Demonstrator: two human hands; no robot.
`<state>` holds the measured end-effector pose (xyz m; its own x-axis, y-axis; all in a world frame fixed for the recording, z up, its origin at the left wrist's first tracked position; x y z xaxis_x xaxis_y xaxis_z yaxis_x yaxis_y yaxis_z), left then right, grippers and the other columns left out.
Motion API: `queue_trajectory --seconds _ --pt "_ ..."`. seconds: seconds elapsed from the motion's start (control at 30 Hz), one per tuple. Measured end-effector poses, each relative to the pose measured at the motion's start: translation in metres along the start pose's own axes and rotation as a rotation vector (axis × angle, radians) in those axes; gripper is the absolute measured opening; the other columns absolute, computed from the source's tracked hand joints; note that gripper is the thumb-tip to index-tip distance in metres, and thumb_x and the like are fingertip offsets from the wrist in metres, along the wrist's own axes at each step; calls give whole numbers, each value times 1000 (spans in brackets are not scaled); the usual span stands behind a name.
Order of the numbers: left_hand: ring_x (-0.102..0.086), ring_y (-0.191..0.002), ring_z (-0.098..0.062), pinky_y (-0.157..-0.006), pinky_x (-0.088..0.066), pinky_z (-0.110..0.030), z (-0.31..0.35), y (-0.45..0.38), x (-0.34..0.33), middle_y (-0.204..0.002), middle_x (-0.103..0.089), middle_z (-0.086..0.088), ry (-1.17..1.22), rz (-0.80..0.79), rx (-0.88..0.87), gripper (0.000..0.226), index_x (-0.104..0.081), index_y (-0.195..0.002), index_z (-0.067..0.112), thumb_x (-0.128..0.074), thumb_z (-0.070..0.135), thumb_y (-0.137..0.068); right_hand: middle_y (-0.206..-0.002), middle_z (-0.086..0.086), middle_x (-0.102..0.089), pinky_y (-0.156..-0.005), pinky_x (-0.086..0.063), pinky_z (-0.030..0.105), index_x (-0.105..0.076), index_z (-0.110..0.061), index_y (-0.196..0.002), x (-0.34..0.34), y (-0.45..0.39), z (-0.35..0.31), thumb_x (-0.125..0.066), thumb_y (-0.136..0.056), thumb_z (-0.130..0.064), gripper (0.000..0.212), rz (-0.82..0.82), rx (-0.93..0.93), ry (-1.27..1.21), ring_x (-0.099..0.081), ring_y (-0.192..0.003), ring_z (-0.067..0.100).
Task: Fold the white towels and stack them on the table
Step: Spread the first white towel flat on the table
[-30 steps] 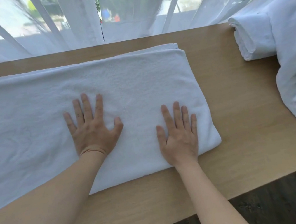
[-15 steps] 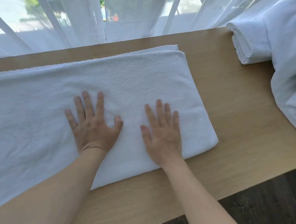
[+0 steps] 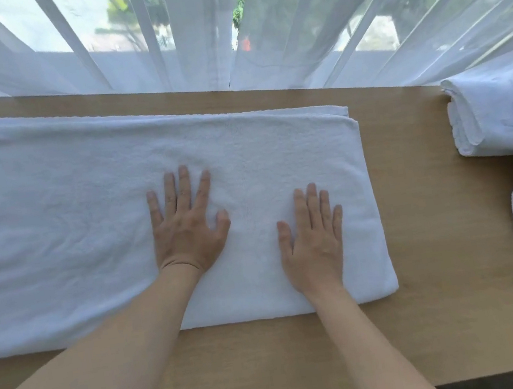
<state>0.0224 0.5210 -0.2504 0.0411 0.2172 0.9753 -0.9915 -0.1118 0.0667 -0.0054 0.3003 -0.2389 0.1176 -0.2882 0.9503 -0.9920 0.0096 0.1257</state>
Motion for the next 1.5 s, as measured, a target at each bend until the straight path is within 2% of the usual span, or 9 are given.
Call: queue_trajectory --seconds 0.13,0.33,0.47,0.6,0.7,0.9,1.2,1.4,1.5 --pt "-10 -155 -27 -125 -1 -49 -2 8 6 -167 -16 -6 86 -68 -53 68 -28 -158 23 -21 46 -94 -166 9 -15 -125 -4 47 -30 -12 -157 -21 12 -96 -37 -105 -37 58 -35 233 -146 -5 -155 25" --pt "-9 -155 -21 -126 -7 -45 -95 54 24 -167 -14 -2 45 -76 -25 61 -25 -159 25 -20 43 -100 -167 6 -9 -126 -5 46 -22 -13 -158 -44 30 -170 -25 -106 -41 59 -65 299 -169 0 -155 23" --pt "-9 -155 -23 -126 -5 -46 -174 59 36 -168 -11 -1 14 -80 36 65 -20 -160 26 -22 48 -99 -167 6 -10 -125 -3 48 -23 -13 -159 -63 37 -213 -26 -105 -44 62 -44 228 -134 -3 -155 25" --pt "-9 -155 -24 -125 -7 -49 -203 55 40 -168 -12 -2 -10 -110 -69 67 -20 -160 26 -24 52 -97 -168 1 6 -124 6 49 -6 -24 -161 -92 50 -245 -22 -105 -50 64 -112 158 -48 12 -154 21" --pt "-6 -155 -23 -126 -6 -46 -224 44 44 -168 -9 -1 -18 -113 -79 69 -19 -160 28 -25 54 -96 -168 0 8 -124 2 52 0 -29 -161 -99 51 -249 -21 -104 -52 65 -96 140 40 13 -154 21" --pt "4 -156 -20 -125 6 -42 -270 4 54 -169 4 5 -30 -112 -36 72 -5 -160 35 -23 58 -95 -167 4 -14 -123 -12 56 -21 -24 -160 -91 50 -251 -32 -99 -47 66 22 139 73 -8 -155 26" --pt "8 -155 -20 -124 8 -43 -346 -90 74 -169 7 4 -70 -124 34 73 -1 -160 36 -13 63 -93 -167 4 -18 -122 -16 57 -26 -21 -158 -91 48 -251 -36 -96 -43 67 131 183 99 -13 -154 27" --pt "9 -155 -26 -124 7 -47 -333 -90 76 -170 5 -5 -5 -150 73 73 -3 -161 27 -15 60 -96 -166 5 -20 -121 -17 58 -27 -21 -158 -89 47 -252 -37 -94 -42 68 121 165 108 -15 -154 27" --pt "1 -156 -30 -125 1 -47 -262 -26 59 -169 -4 -7 56 -154 -112 72 -14 -161 26 -21 58 -97 -166 5 -22 -121 -17 57 -30 -21 -157 -87 48 -253 -39 -93 -40 68 123 158 102 -16 -153 27"
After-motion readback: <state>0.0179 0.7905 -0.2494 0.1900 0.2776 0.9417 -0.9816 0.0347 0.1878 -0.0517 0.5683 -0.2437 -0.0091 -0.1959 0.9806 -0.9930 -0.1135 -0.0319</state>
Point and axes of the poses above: each hand's wrist, its own y-axis away from the middle knuckle, its own x-axis out of the back of the hand, z = x × y, the point moved 10 cm from there along -y, towards the middle knuckle
